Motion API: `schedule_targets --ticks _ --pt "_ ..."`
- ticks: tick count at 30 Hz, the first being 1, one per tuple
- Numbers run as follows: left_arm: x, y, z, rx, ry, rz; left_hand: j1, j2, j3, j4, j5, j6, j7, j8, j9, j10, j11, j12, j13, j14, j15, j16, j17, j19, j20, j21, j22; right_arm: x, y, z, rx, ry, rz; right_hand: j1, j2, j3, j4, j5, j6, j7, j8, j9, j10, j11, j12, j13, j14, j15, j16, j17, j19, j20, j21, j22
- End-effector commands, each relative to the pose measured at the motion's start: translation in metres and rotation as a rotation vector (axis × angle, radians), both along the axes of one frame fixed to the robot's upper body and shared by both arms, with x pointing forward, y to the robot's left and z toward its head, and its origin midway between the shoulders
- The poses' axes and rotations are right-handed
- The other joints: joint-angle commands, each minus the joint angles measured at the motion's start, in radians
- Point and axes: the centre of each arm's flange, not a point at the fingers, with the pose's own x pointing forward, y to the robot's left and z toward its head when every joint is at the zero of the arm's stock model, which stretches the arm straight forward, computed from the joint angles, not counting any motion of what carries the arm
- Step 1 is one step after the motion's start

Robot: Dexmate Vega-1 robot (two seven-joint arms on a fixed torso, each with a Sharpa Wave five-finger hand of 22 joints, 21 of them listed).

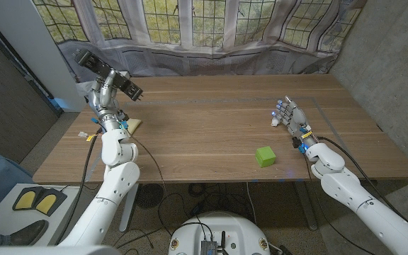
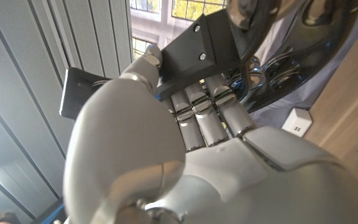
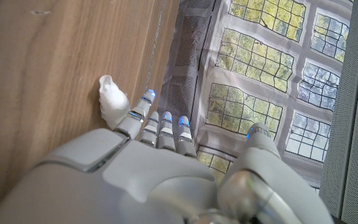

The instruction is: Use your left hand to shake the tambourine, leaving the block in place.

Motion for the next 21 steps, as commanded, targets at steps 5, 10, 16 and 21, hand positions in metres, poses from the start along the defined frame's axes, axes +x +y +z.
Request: schedule_targets --ticks 5,10,16,21 --pt "-0.014 -0.035 0.013 0.092 0.044 0.362 0.013 0.075 0.008 0.003 0.007 0.03 0.028 0.01 -0.001 0.033 -0.029 0.004 0.126 0.086 -0.09 0.003 0.018 0.002 0.001 0.013 0.002 0.001 -0.003 0.0 0.005 0.004 -0.011 0.009 0.003 0.006 -0.003 0.002 0.005 0.01 0.001 0.003 0.004 0.004 -0.001 0.002 0.002 0.004 -0.003 0.004 0.009 0.0 -0.005 0.003" --pt "-0.024 -0.058 0.046 0.399 0.015 0.449 0.012 0.075 0.009 0.003 0.007 0.033 0.027 0.011 -0.002 0.037 -0.032 0.005 0.129 0.089 -0.089 0.004 0.019 0.004 0.001 0.017 0.001 -0.001 -0.001 0.005 -0.007 -0.015 -0.003 0.009 0.003 0.006 -0.003 0.002 0.005 0.01 0.001 0.003 0.005 0.004 -0.001 0.002 0.002 0.004 -0.003 0.004 0.009 0.001 -0.005 0.003" --pt "-0.032 -0.075 0.062 0.485 -0.028 0.535 0.011 0.071 0.01 0.002 0.007 0.037 0.024 0.012 -0.003 0.04 -0.034 0.005 0.132 0.091 -0.087 0.004 0.018 0.004 0.001 0.02 0.001 -0.005 0.0 0.01 -0.018 -0.041 0.005 0.009 0.003 0.006 -0.003 0.002 0.004 0.009 0.001 0.003 0.004 0.004 -0.001 0.002 0.002 0.005 -0.003 0.004 0.008 0.001 -0.005 0.003" --pt "-0.049 -0.092 0.076 0.661 -0.075 0.695 0.008 0.071 0.011 0.003 0.007 0.039 0.023 0.012 -0.004 0.04 -0.032 0.004 0.135 0.09 -0.086 0.004 0.018 0.003 0.001 0.022 0.001 -0.011 -0.002 0.014 -0.021 -0.066 -0.003 0.008 0.001 0.005 -0.003 0.002 0.005 0.009 0.001 0.003 0.005 0.004 -0.001 0.002 0.004 0.005 -0.002 0.004 0.01 0.0 -0.005 0.003"
